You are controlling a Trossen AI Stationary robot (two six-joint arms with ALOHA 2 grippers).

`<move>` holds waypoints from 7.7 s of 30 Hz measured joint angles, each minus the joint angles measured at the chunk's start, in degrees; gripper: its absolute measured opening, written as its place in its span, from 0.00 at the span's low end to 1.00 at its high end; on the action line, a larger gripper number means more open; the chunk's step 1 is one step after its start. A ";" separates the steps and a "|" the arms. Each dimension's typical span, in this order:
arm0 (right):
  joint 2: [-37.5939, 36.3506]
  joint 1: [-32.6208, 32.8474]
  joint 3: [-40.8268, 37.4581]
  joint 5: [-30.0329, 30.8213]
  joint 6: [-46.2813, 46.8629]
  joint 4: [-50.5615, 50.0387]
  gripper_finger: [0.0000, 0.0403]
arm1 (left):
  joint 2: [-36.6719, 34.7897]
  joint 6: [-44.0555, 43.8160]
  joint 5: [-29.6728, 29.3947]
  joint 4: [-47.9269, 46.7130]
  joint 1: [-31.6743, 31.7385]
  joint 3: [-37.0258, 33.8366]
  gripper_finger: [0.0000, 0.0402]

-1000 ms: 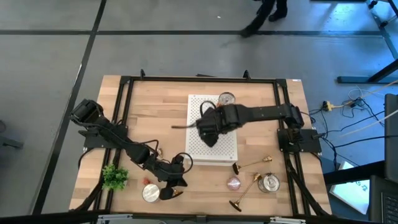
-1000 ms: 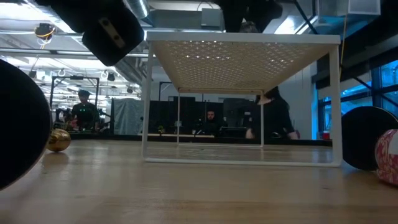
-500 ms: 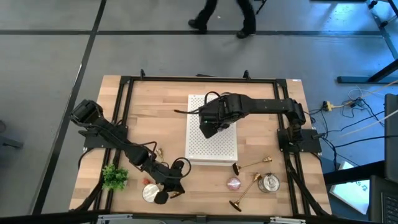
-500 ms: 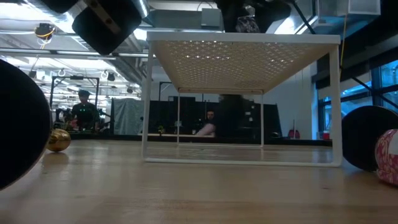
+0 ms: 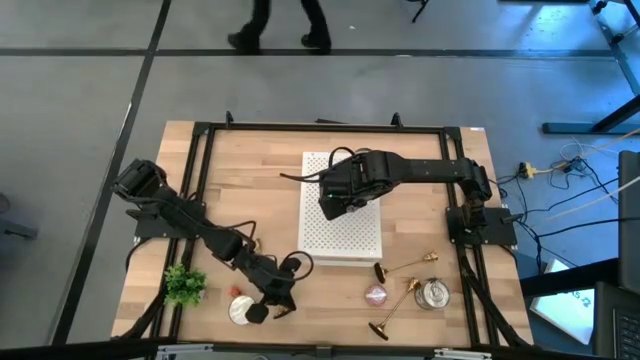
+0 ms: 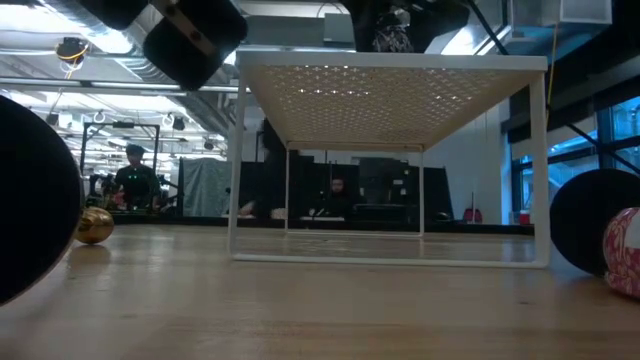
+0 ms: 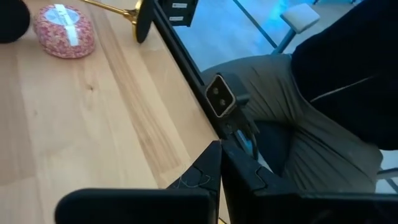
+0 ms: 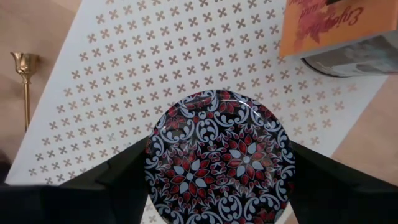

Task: Pick & Place candle stick holders
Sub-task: Put the black scented candle on the shelf, then put the top gold candle holder on the shelf

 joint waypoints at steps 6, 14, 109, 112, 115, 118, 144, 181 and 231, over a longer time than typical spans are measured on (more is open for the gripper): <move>0.08 0.26 0.00 0.89 -0.25 -0.56 0.74 | 0.00 -0.42 0.08 0.00 0.57 0.00 0.01; 0.50 0.68 -2.26 0.80 -1.16 -0.78 0.75 | 0.00 -1.02 0.02 0.02 -1.01 0.00 0.01; -0.51 36.09 -0.07 26.49 -2.84 -1.01 0.65 | 0.00 -2.97 -4.41 -0.43 -2.96 0.00 0.01; -1.05 37.00 -0.26 29.31 -3.71 -1.43 0.48 | 0.00 -2.97 -4.69 -0.35 -3.29 0.00 0.01; -1.24 37.27 -0.87 32.76 -5.47 -1.61 0.29 | 0.00 -2.99 -5.96 -0.07 -3.26 0.00 0.01; -1.11 37.50 -0.90 35.73 -8.11 -1.53 0.09 | 0.00 -3.43 -6.89 -0.02 -3.26 0.00 0.01; -7.57 39.68 -25.79 53.37 -2.74 4.07 0.00 | 0.00 -5.57 -12.05 0.04 -4.89 0.00 0.01; -47.24 20.31 -86.01 16.53 -55.91 95.36 0.00 | 0.00 -7.37 -14.95 0.71 -4.31 0.00 0.01; -41.47 19.05 -85.40 24.43 -53.90 103.73 0.00 | 2.90 -8.04 -10.68 1.96 -3.18 0.00 0.01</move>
